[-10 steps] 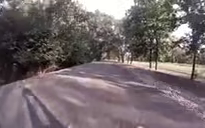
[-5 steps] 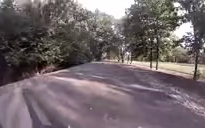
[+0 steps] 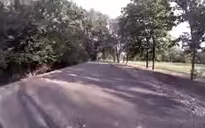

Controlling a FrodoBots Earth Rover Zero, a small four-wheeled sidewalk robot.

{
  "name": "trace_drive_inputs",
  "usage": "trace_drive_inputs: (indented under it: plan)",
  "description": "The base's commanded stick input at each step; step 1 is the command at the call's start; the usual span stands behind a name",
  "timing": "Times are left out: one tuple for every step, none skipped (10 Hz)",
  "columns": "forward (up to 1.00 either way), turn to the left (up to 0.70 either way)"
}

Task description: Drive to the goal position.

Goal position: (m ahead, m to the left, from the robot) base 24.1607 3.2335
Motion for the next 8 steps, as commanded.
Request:
trace_drive_inputs:
  plan:
    - [0.7, 0.0]
    - [0.7, 0.0]
    - [0.7, 0.0]
    - [0.7, 0.0]
    - [0.7, 0.0]
    - [0.7, 0.0]
    - [0.7, 0.24]
    - [0.7, 0.35]
